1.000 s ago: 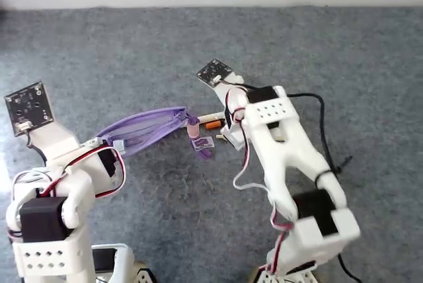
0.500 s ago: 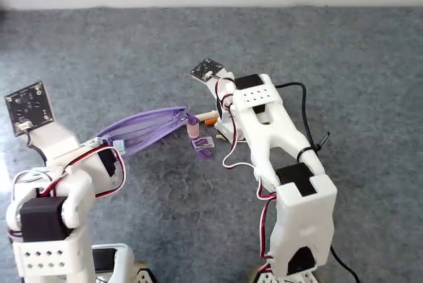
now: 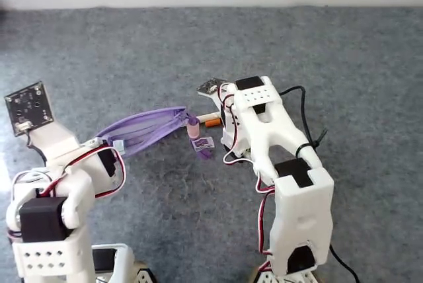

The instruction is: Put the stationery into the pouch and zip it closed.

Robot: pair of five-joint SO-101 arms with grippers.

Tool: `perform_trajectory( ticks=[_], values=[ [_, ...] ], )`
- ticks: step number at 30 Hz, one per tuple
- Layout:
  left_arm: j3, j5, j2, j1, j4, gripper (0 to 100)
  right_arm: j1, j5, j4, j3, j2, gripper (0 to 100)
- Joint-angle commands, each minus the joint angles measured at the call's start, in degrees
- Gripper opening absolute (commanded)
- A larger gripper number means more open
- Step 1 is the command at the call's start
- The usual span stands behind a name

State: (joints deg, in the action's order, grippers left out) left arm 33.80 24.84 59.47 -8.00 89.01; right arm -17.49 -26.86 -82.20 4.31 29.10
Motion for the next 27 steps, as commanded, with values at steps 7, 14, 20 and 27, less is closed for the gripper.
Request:
perform_trajectory(
  ticks=[7, 14, 20, 27],
  values=[
    [0.1, 0.7, -1.1, -0.1, -0.8, 1, -1.6, -0.4, 3.6, 1.1, 1.0, 16.2],
    [0.0, 0.7, -1.1, -0.3, -0.8, 1, -1.7, -0.4, 3.3, 1.1, 2.2, 2.0],
    [0.0, 0.7, -1.1, -0.2, -0.8, 1, -1.5, 0.0, -1.6, 1.1, -1.4, 0.9],
    [0.0, 0.7, -1.1, -0.1, -0.8, 1, 0.0, 0.1, -11.5, 1.0, -18.2, 0.9]
  ],
)
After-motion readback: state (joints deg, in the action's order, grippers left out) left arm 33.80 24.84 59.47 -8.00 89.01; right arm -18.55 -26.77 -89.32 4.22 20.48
